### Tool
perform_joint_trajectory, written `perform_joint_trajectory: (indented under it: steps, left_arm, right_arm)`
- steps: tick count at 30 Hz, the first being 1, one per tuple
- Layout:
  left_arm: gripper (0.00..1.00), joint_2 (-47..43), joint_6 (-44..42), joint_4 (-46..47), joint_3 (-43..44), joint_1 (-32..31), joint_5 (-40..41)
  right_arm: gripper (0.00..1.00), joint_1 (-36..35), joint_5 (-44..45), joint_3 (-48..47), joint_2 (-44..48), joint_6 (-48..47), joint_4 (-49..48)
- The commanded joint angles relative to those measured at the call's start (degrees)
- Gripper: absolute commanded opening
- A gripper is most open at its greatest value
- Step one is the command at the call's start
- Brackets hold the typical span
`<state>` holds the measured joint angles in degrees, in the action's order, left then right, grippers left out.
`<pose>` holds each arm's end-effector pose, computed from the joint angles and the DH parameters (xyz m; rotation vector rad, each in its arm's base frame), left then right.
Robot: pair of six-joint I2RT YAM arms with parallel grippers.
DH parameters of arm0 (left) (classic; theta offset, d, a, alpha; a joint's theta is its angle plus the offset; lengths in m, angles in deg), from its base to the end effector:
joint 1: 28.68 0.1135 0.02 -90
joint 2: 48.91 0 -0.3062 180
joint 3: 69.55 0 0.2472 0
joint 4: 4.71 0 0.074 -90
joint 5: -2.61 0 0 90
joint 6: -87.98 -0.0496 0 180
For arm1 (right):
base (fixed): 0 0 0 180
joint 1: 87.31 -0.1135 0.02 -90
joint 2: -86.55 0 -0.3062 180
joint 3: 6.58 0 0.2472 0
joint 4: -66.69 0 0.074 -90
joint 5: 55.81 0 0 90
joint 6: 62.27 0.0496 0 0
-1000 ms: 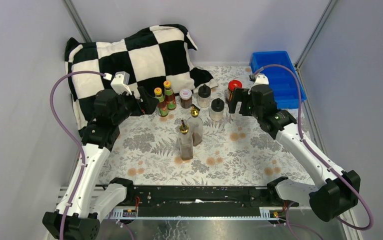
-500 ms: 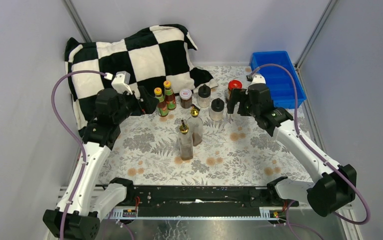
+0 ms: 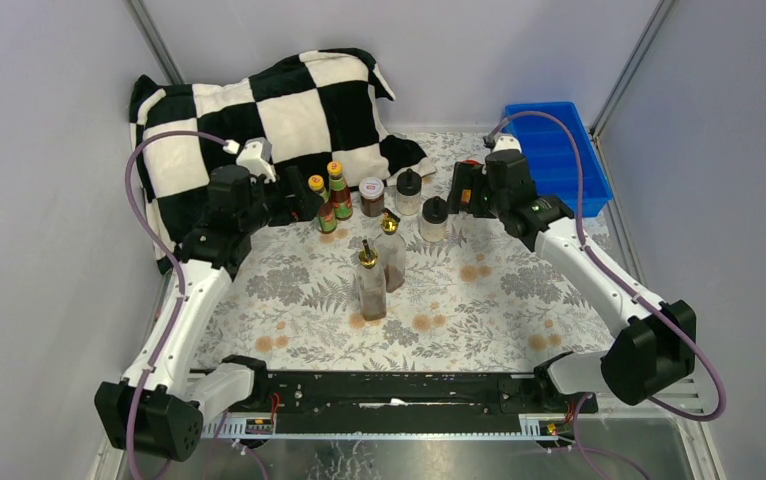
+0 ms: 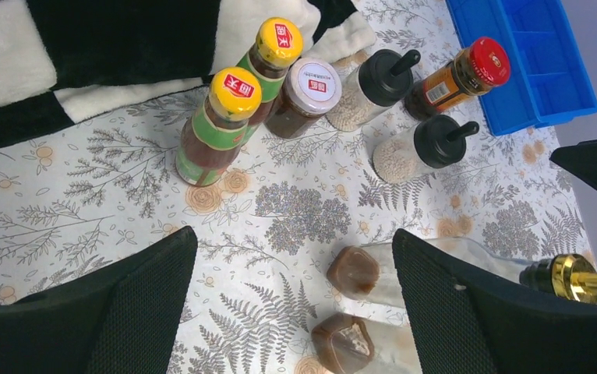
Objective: Organize the condiment bottles
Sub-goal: Move the storage box to the center of the board.
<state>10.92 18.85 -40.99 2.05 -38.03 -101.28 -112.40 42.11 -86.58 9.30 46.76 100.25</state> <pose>0.2144 -0.0474 0.3780 -0.0454 2.0321 -0.5780 0.2792 0.1232 0.3609 -0.0288 2.1186 0.3158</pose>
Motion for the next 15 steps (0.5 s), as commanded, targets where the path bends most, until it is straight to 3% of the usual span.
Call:
perform_joint_trajectory:
  steps: [1,15]
  left_arm:
    - [0.99,2.3,0.4,3.2,3.9,-0.3,-0.3]
    - [0.99,8.9,-1.9,0.5,15.5,-0.2,1.9]
  right_arm:
    - [1.0,-0.2,1.0,-4.8,-1.3,-1.1,0.5]
    - [1.0,-0.2,3.3,-18.2,-10.1,-3.5,3.1]
